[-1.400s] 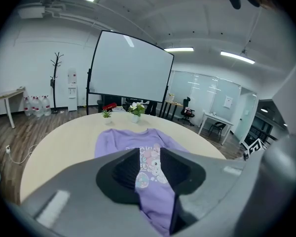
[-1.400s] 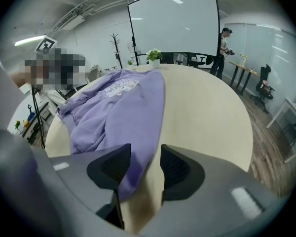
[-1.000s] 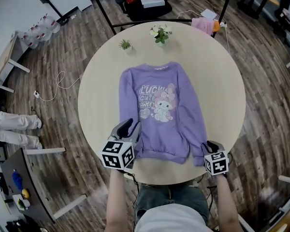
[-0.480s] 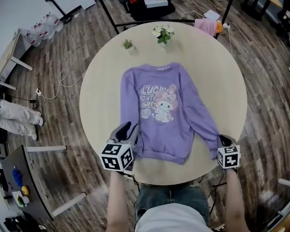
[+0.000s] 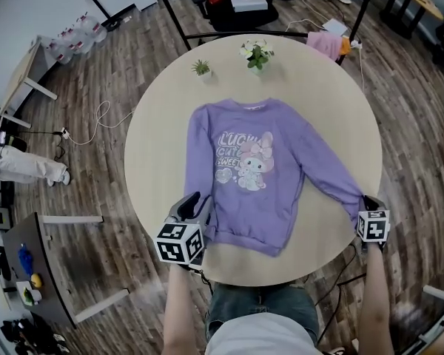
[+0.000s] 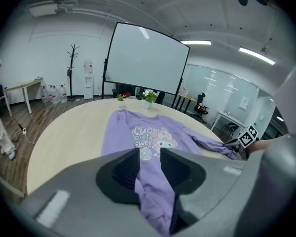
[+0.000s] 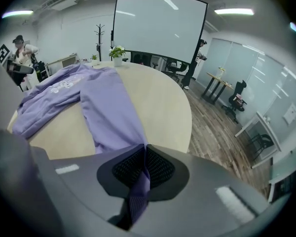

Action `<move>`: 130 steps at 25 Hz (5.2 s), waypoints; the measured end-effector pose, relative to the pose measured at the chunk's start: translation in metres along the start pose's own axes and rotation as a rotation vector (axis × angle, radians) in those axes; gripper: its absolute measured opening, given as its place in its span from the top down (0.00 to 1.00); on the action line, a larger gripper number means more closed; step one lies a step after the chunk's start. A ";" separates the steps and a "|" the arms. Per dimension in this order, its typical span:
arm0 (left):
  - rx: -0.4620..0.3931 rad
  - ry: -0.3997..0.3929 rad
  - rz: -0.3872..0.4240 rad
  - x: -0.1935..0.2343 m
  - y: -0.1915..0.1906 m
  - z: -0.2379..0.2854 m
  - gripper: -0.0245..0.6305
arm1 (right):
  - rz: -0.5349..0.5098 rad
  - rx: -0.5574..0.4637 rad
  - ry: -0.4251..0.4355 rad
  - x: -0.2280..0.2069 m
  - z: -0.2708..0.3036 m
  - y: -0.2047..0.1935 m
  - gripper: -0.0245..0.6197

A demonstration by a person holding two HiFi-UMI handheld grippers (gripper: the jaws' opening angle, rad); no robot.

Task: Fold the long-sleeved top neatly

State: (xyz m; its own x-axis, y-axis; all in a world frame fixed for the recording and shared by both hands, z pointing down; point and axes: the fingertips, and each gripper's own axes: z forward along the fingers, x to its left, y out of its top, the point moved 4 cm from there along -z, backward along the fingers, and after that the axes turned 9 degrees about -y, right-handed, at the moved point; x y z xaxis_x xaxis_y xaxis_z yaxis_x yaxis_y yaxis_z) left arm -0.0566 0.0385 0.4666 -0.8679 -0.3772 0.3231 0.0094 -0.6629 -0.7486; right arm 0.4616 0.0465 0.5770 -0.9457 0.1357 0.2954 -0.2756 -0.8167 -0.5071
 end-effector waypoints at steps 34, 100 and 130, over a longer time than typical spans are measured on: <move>-0.040 0.108 -0.090 0.013 -0.008 -0.010 0.75 | -0.050 -0.237 -0.025 -0.007 -0.018 0.111 0.63; 0.012 -0.097 -0.029 0.111 -0.001 -0.018 0.72 | 0.061 -0.474 0.636 0.261 -0.182 0.294 0.85; 0.187 -0.022 0.140 0.070 0.034 0.095 0.68 | 0.227 -0.094 0.541 0.169 -0.010 0.216 0.61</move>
State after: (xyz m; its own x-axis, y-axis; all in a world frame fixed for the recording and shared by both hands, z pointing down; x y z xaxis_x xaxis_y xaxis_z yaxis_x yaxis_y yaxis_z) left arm -0.0702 -0.0720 0.5188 -0.8410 -0.4860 0.2378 0.2223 -0.7111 -0.6670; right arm 0.2406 -0.1010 0.5096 -0.9296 0.2501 -0.2706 -0.0471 -0.8090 -0.5859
